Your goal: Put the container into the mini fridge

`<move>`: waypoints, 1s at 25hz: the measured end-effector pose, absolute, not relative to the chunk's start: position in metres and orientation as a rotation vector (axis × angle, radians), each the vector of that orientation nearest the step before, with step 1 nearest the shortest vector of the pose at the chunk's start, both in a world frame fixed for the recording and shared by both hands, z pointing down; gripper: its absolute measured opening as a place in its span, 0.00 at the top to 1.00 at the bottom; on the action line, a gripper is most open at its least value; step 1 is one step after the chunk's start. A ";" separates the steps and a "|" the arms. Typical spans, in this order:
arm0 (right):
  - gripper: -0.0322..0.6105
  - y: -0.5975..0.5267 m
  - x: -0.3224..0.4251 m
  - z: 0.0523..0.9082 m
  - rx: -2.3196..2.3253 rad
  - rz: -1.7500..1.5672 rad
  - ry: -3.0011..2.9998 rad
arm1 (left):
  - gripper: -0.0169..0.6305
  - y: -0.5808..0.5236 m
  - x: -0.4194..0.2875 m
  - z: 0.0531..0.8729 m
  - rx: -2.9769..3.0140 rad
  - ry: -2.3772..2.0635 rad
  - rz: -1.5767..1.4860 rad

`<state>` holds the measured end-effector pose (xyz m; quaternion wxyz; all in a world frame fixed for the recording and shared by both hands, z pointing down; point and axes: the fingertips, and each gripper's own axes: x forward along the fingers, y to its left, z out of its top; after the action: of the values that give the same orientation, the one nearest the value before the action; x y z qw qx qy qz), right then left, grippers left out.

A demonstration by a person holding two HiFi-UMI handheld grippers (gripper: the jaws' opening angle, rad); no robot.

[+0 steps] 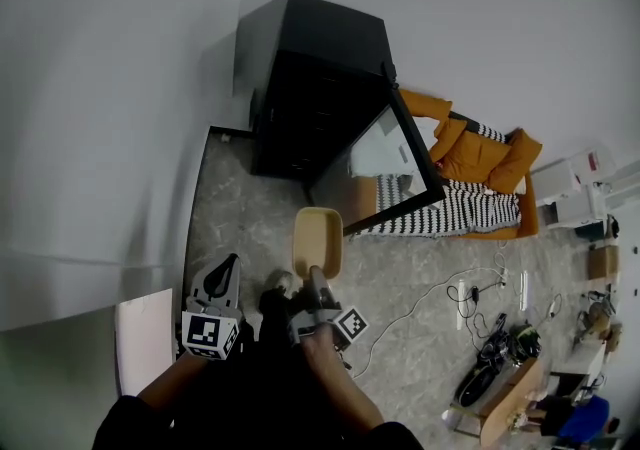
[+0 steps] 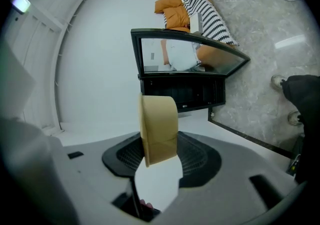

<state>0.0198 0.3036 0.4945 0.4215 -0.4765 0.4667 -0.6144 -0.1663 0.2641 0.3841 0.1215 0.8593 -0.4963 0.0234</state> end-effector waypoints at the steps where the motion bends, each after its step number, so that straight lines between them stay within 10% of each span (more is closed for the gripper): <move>1: 0.67 0.298 0.022 0.495 -1.192 -1.539 1.170 | 0.97 0.260 -0.165 0.385 2.506 -1.450 0.067; 25: 0.67 0.108 0.113 0.520 -1.152 -1.621 1.253 | 0.97 0.099 -0.055 0.379 2.475 -1.566 0.136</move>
<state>0.1127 0.1079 0.5205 0.3853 -0.4524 0.4918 -0.6364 -0.0548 0.0991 0.3786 0.1045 0.8395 -0.5313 0.0461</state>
